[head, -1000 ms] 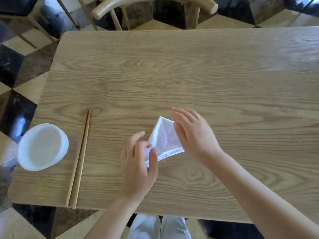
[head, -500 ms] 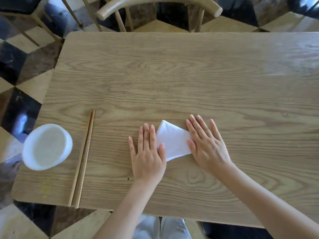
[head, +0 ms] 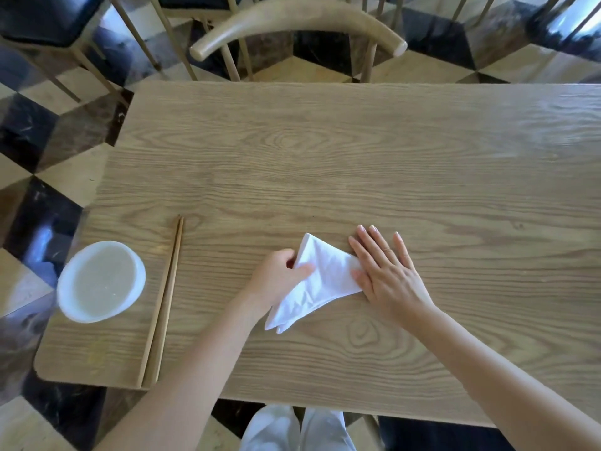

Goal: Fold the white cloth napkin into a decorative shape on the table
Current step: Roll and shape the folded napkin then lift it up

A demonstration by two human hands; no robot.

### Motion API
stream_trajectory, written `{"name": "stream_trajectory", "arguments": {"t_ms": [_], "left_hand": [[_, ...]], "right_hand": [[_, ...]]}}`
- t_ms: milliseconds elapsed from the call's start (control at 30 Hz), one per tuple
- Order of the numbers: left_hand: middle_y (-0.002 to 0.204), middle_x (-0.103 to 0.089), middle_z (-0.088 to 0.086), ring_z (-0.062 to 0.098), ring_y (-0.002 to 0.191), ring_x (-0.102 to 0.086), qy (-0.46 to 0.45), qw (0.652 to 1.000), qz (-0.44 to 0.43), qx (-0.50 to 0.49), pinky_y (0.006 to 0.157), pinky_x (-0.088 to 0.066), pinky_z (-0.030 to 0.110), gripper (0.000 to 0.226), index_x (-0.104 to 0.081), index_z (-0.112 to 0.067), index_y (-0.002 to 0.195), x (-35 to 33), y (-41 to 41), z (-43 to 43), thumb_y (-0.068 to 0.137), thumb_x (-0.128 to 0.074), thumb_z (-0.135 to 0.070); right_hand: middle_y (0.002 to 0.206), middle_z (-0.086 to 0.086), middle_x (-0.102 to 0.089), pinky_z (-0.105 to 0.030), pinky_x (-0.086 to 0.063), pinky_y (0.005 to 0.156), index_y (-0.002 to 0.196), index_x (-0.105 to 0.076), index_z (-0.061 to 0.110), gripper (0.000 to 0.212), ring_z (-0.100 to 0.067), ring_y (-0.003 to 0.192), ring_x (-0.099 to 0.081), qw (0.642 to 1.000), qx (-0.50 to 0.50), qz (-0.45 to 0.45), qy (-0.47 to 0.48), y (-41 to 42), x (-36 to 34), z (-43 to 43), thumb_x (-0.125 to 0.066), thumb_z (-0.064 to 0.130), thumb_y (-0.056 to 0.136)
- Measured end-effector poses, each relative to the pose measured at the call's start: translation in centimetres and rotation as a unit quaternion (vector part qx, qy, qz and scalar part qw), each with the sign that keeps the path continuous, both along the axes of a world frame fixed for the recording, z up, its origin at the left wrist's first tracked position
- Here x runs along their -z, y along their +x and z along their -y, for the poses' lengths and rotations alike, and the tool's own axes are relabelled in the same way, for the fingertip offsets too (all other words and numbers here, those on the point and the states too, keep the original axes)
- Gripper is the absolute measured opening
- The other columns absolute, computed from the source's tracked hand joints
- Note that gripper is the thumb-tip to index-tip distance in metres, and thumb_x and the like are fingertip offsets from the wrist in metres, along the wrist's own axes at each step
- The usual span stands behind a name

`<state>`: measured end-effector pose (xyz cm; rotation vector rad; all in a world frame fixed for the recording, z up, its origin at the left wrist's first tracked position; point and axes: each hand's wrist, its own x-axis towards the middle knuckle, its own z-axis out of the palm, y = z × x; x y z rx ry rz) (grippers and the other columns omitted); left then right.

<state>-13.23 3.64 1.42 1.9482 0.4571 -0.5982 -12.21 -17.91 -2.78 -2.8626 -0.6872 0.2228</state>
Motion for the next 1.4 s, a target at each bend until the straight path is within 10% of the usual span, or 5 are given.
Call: {"name": "stream_trajectory", "arguments": {"t_ms": [200, 400, 633, 900, 1400], "left_hand": [[0.071, -0.043, -0.006, 0.013, 0.065, -0.041, 0.044, 0.964, 0.239, 0.106, 0.058, -0.031, 0.023, 0.017, -0.050, -0.012, 0.074, -3.0, -0.8, -0.4, 0.083, -0.064, -0.012], [0.089, -0.066, -0.003, 0.006, 0.076, -0.062, 0.039, 0.974, 0.214, 0.067, 0.068, -0.044, 0.016, 0.023, -0.058, -0.019, 0.112, -6.4, -2.5, -4.2, 0.090, -0.059, -0.025], [0.053, -0.052, -0.006, -0.005, 0.047, -0.050, 0.154, 0.971, 0.173, 0.060, 0.051, -0.037, 0.011, 0.036, -0.040, -0.036, 0.064, -6.7, -7.5, -7.3, 0.095, -0.048, -0.019], [0.069, -0.048, -0.017, -0.001, 0.061, -0.051, 0.199, 0.949, 0.242, -0.036, 0.061, -0.035, 0.000, 0.031, -0.053, -0.021, 0.120, -5.6, -11.1, -7.5, 0.092, -0.049, -0.009], [0.103, -0.055, -0.004, 0.009, 0.086, -0.055, 0.210, 0.926, 0.269, -0.163, 0.070, -0.038, 0.012, 0.034, -0.043, -0.008, 0.124, -1.5, -11.3, -6.5, 0.091, -0.048, -0.003]], "right_hand": [[0.111, -0.001, -0.064, -0.007, -0.034, 0.085, 0.121, -0.056, 0.009, 0.041, -0.005, 0.099, -0.054, 0.939, -0.019, -0.196, 0.281, 3.0, -5.0, -2.2, -0.068, 0.019, 0.083], [0.046, 0.014, -0.037, -0.015, -0.025, 0.046, 0.053, -0.045, 0.026, 0.039, -0.001, 0.047, -0.033, 0.915, -0.027, -0.230, 0.331, 5.9, -9.1, -6.1, -0.069, 0.010, 0.080], [0.075, 0.019, -0.059, -0.015, -0.038, 0.070, 0.087, -0.066, 0.029, 0.013, 0.004, 0.075, -0.051, 0.924, -0.104, -0.256, 0.263, 6.3, -9.4, -9.5, -0.070, 0.019, 0.080], [0.099, -0.002, -0.058, -0.017, -0.030, 0.081, 0.099, -0.060, 0.008, 0.027, -0.022, 0.101, -0.049, 0.948, -0.149, -0.113, 0.259, 5.5, -9.3, -13.3, -0.070, 0.004, 0.075], [0.089, 0.009, -0.053, -0.025, -0.035, 0.062, 0.086, -0.054, 0.021, 0.015, -0.015, 0.081, -0.048, 0.960, -0.171, -0.140, 0.170, 7.0, -8.0, -18.9, -0.060, 0.014, 0.075]]}}
